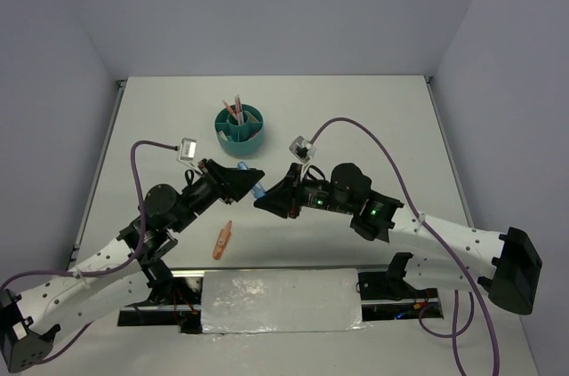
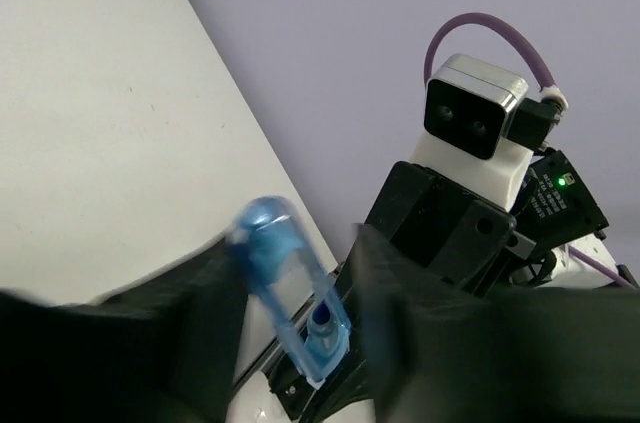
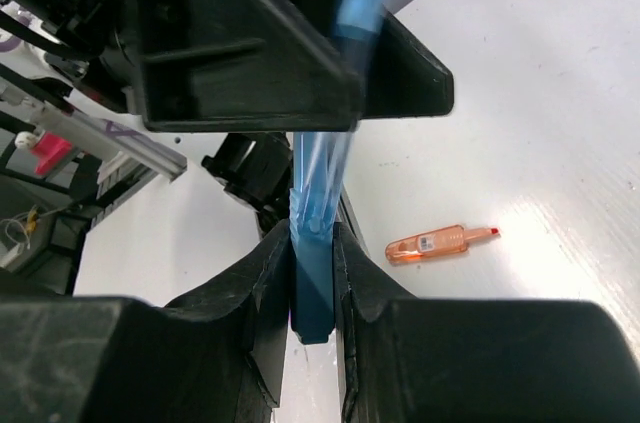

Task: Sort the stationery into containers
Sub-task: Close the pen cap on the pen.

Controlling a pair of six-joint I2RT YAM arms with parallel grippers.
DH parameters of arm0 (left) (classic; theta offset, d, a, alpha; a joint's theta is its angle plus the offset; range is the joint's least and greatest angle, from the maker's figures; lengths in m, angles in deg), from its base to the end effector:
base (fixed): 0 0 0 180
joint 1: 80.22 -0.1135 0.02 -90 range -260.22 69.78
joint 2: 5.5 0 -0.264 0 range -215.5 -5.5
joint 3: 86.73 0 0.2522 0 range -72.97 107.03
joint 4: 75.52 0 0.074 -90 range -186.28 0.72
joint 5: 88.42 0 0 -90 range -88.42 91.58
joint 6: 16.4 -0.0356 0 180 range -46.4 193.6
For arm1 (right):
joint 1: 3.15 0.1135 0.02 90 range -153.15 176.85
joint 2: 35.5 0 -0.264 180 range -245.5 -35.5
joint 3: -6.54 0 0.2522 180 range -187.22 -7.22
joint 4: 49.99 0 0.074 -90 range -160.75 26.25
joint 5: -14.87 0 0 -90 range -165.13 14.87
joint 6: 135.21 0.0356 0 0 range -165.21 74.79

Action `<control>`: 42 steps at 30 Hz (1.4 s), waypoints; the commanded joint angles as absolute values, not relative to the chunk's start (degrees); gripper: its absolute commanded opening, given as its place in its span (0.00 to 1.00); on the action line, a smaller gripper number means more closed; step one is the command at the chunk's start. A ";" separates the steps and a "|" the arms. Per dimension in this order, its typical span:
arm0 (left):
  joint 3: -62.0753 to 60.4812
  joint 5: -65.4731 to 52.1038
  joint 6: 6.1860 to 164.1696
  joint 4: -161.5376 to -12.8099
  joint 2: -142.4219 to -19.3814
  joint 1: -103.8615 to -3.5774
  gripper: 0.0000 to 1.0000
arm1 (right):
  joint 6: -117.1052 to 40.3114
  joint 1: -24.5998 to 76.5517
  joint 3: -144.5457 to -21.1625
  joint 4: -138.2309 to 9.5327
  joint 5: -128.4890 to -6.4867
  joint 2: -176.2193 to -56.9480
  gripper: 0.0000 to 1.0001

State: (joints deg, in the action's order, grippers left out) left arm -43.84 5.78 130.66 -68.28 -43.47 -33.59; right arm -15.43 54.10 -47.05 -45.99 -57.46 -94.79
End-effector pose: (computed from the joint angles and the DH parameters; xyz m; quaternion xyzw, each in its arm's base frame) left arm 0.1188 -0.1219 0.3206 -0.0855 0.6226 -0.5972 0.4984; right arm 0.1229 0.2111 0.3122 -0.2723 0.6633 0.5538 0.4233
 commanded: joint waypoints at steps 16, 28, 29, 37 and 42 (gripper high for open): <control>-46.95 4.30 124.58 -60.29 -41.79 -33.37 0.16 | -13.22 54.68 -46.15 -46.35 -55.97 -88.59 0.00; -49.76 -0.43 123.95 -53.52 -43.28 -33.37 0.00 | -15.59 54.51 -46.15 -42.04 -53.24 -86.48 0.00; -50.02 -1.14 124.31 -51.85 -43.90 -33.37 0.00 | -15.77 54.51 -47.55 -42.13 -53.16 -86.83 0.00; -53.01 -10.10 126.86 -43.58 -51.54 -33.20 0.00 | -21.73 54.51 -63.18 -47.47 -49.73 -95.95 0.00; -59.85 -11.09 129.22 -40.42 -52.52 -31.27 0.00 | -27.01 53.28 -79.45 -52.51 -49.99 -101.50 0.00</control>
State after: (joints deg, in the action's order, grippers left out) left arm -52.78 -3.26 129.76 -31.78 -48.89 -33.87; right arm -23.15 53.19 -68.61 -64.79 -51.18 -100.41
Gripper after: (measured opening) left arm 0.302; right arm 0.262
